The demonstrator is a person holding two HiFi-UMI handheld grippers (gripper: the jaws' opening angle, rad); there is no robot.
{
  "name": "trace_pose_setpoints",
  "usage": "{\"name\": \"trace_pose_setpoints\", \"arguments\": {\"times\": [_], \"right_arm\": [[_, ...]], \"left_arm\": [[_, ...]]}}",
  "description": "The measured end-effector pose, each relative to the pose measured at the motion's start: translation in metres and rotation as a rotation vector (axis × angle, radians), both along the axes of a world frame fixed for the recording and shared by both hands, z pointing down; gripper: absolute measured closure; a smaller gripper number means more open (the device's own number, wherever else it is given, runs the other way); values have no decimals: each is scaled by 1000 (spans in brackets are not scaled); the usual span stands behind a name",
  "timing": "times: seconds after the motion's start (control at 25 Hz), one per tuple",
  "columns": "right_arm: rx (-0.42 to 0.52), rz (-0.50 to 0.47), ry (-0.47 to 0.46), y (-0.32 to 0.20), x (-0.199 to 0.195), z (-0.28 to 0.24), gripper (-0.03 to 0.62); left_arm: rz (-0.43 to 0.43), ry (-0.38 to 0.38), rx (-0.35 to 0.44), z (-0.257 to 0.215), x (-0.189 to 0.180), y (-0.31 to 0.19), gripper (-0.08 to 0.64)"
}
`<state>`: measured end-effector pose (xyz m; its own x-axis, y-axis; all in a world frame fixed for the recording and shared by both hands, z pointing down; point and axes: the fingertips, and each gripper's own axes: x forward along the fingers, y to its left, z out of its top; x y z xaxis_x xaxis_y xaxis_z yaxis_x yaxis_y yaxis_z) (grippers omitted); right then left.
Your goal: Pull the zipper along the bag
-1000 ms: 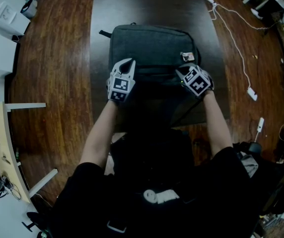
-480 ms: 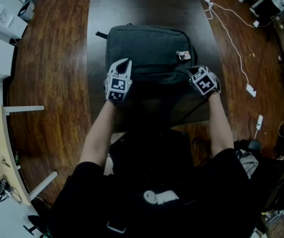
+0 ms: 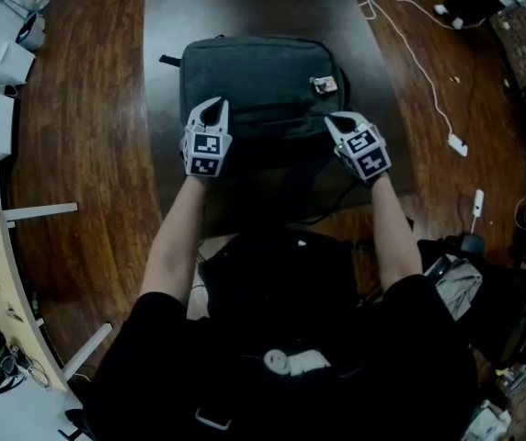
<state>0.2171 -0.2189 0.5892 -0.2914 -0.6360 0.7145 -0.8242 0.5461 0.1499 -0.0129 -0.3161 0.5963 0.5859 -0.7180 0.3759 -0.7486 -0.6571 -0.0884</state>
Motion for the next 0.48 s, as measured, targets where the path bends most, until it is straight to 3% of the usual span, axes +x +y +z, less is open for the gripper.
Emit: {"name": "trace_pose_setpoints", "arguments": {"times": [0.16, 0.32, 0.48], "right_arm": [[129, -24, -9, 5, -37, -14, 586], [195, -40, -100, 10, -76, -33, 586], [261, -24, -213, 14, -109, -57, 587]], "left_arm": [[-9, 3, -4, -4, -2, 1, 563], [-34, 33, 22, -22, -1, 10, 563], [-8, 99, 62, -49, 6, 33, 563]]}}
